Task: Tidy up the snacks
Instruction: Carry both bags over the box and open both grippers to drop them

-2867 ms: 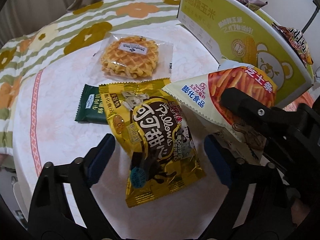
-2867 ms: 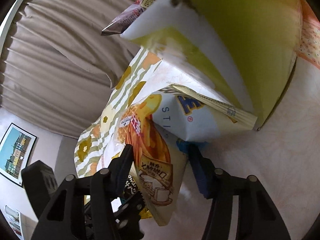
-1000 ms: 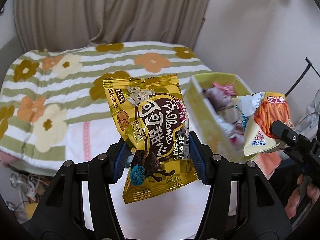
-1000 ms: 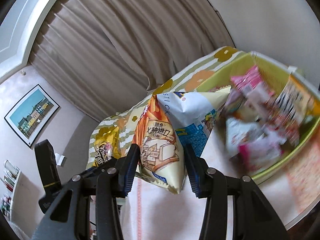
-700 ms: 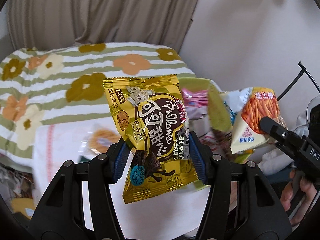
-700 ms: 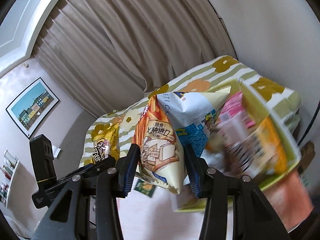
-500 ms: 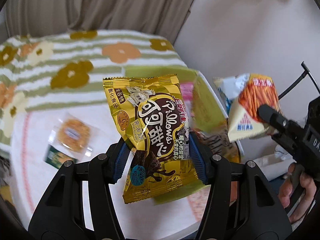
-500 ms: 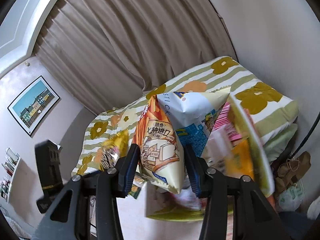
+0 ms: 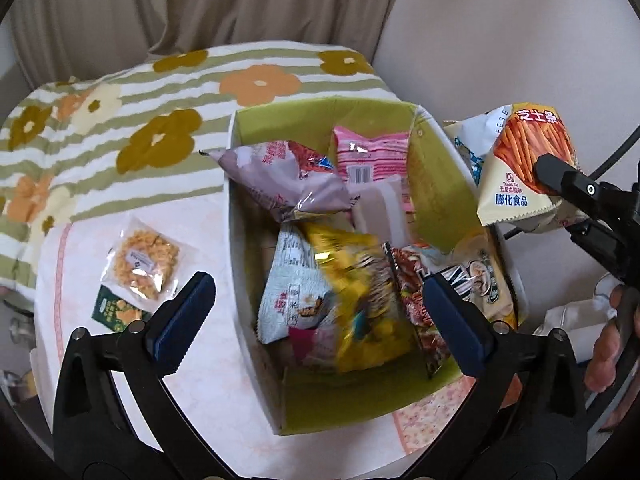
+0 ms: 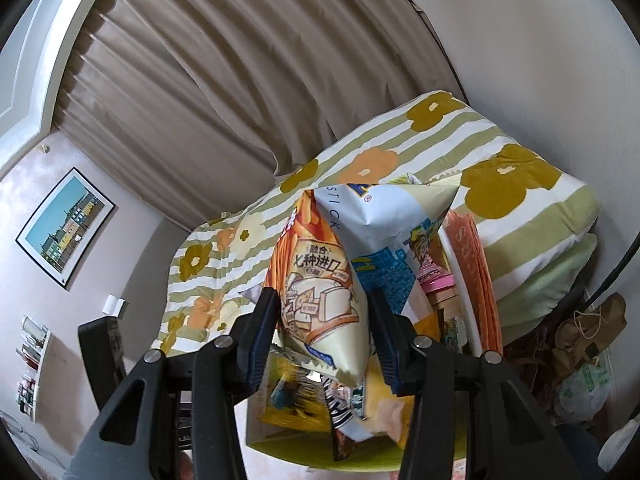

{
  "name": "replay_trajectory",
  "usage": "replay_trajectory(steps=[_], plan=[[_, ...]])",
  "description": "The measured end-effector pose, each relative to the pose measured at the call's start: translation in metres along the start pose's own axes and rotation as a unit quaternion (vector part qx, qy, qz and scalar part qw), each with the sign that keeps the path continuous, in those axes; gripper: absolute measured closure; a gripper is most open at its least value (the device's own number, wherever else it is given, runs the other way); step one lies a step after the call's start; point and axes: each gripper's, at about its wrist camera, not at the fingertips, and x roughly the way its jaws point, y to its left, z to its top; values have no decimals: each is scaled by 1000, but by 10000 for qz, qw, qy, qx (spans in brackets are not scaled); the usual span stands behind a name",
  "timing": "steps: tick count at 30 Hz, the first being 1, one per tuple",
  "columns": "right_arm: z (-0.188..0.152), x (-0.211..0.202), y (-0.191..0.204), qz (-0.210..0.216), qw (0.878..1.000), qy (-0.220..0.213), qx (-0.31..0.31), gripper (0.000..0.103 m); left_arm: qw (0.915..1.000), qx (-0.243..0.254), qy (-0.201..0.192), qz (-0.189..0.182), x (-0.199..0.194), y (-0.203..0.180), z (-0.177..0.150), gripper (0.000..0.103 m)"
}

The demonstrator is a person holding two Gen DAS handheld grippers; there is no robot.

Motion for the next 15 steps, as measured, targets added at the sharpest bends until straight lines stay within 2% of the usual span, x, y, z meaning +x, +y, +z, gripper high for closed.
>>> replay_trajectory(steps=[13,15], plan=[[11,53,8,-490,9958,652,-423,61,9992,-378,-48,152,-11,41,-4,0],[12,63,10,-665,9937,790,-431,53,9990,-388,-73,193,-12,44,-3,0]])
